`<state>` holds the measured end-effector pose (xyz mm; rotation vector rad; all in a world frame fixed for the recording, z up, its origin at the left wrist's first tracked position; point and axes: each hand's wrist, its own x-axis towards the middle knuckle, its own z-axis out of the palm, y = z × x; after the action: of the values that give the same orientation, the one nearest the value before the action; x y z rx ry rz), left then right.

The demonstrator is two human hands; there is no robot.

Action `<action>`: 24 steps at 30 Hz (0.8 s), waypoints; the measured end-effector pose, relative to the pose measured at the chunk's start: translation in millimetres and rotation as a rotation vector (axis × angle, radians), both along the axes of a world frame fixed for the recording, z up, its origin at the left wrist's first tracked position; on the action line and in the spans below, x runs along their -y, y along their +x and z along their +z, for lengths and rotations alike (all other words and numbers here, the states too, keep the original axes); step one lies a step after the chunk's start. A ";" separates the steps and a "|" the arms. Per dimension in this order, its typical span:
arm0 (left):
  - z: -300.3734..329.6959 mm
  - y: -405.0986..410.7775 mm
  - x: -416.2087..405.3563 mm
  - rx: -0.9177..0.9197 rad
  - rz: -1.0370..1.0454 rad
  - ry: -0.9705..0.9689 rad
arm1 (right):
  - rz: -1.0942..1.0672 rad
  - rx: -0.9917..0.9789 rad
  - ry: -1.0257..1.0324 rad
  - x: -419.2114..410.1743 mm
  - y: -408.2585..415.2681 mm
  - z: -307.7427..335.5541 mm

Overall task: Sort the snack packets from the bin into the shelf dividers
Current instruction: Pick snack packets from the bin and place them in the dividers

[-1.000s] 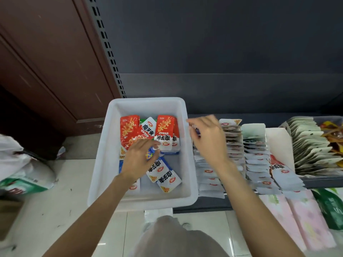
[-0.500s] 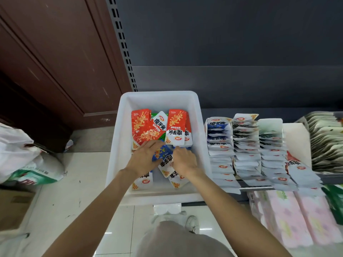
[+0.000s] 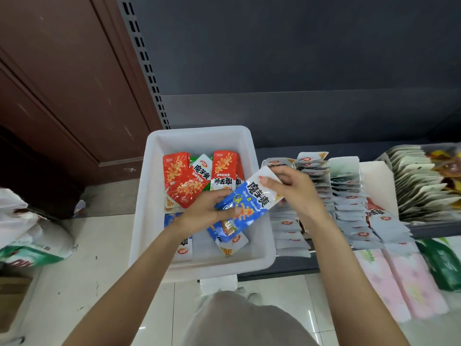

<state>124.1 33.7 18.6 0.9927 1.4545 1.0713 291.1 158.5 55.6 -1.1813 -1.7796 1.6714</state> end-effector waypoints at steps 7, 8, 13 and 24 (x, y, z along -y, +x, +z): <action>8.2 25.3 -27.4 -0.177 0.178 0.189 | -0.122 -0.056 0.054 -4.9 31.4 6.8; 9.8 27.2 -34.8 -0.200 0.246 0.231 | -0.216 -0.124 0.086 -7.5 38.0 11.9; 8.0 23.7 -82.4 -0.397 0.311 0.274 | -0.540 -0.366 0.356 -26.9 68.1 33.2; -14.9 35.9 -91.7 -1.037 -0.071 0.426 | -0.119 0.211 0.906 -71.9 30.8 23.8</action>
<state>160.0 125.5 3.6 2.0864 1.9897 0.8397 321.8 230.4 79.4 -0.9980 -2.1603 0.5235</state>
